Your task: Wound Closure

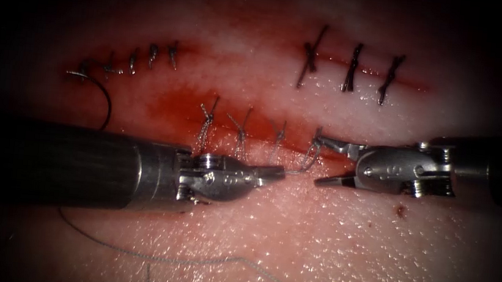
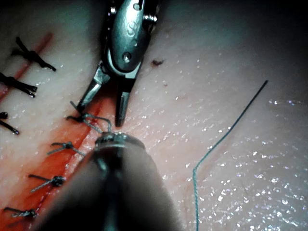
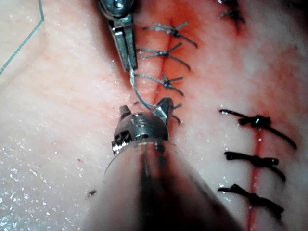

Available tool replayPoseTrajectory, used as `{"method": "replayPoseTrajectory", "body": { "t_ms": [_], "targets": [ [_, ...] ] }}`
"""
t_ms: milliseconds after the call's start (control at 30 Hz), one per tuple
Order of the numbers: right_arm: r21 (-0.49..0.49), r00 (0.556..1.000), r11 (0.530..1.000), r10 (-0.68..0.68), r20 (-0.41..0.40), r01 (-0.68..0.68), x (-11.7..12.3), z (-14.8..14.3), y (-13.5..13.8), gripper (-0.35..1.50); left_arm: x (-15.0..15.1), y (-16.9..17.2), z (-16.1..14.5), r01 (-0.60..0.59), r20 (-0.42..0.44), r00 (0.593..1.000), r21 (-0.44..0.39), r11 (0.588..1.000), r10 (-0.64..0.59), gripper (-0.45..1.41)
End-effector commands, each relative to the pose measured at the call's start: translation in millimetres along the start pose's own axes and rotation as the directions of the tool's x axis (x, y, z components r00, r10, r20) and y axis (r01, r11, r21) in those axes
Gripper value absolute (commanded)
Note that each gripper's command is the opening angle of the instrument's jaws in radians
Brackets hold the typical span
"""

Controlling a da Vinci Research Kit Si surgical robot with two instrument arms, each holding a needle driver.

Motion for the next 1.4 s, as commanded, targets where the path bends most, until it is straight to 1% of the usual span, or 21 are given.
{"method": "replayPoseTrajectory", "body": {
  "t_ms": [33,167,300,400,433,500,600,700,867,967,1067,1200,1333,1400],
  "targets": [
    [-0.017,1.0,1.0,-0.012,-0.018,0.012,0.4,1.3,-0.7,1.25,-0.1,0.9,0.6,-0.005,0.003,1.0,-0.001,1.0,0.005,-0.45],
    [-0.062,0.999,0.998,-0.02,-0.042,0.017,0.7,2.4,-0.7,1.25,0.3,1.5,0.7,-0.009,0.01,1.0,0.008,1.0,0.009,-0.45],
    [-0.078,0.998,0.997,-0.034,-0.054,0.03,0.8,3.3,-0.8,1.25,0.3,1.5,0.7,-0.009,0.008,1.0,0.006,1.0,0.009,-0.45],
    [-0.07,0.996,0.997,-0.048,-0.075,0.043,0.2,4.4,-1.2,1.28,0.1,1.4,0.5,-0.008,0.009,1.0,0.005,1.0,0.008,-0.45],
    [-0.041,0.995,0.997,-0.063,-0.081,0.06,-0.4,4.8,-1.5,1.28,0.1,1.3,0.3,-0.007,0.009,1.0,0.004,1.0,0.007,-0.45],
    [-0.043,0.994,0.997,-0.074,-0.083,0.07,-0.9,5.1,-1.8,1.25,0.1,1.3,0.1,-0.005,0.011,1.0,0.005,1.0,0.005,-0.45],
    [-0.072,0.992,0.995,-0.076,-0.101,0.069,-0.6,5.9,-1.8,1.25,0.3,1.7,0.2,-0.007,0.014,1.0,0.009,1.0,0.007,-0.45],
    [-0.072,0.99,0.995,-0.082,-0.115,0.074,-0.3,6.4,-1.9,1.25,0.5,1.9,0.1,-0.011,0.015,1.0,0.009,1.0,0.011,-0.45],
    [-0.069,0.989,0.995,-0.086,-0.119,0.078,-0.2,6.5,-2.2,1.25,0.6,2.0,0.0,-0.009,0.013,1.0,0.005,1.0,0.009,-0.45],
    [-0.077,0.988,0.995,-0.08,-0.132,0.071,0.6,5.9,-2.2,1.2,0.6,1.9,0.0,-0.009,0.013,1.0,0.005,1.0,0.009,-0.45],
    [-0.08,0.988,0.995,-0.078,-0.135,0.067,1.0,5.9,-2.1,1.2,0.6,2.0,0.0,-0.008,0.014,1.0,0.005,1.0,0.008,-0.45],
    [-0.082,0.988,0.994,-0.08,-0.135,0.07,1.0,6.2,-2.4,1.2,0.7,2.1,-0.1,-0.007,0.015,1.0,0.006,1.0,0.007,-0.45],
    [-0.088,0.988,0.994,-0.08,-0.133,0.069,1.1,6.4,-2.4,1.15,0.8,2.3,-0.1,-0.012,0.016,1.0,0.008,1.0,0.012,-0.45],
    [-0.089,0.988,0.994,-0.081,-0.133,0.069,1.1,6.5,-2.5,1.08,0.9,2.5,-0.1,-0.011,0.015,1.0,0.006,1.0,0.011,-0.45]
  ]
}}
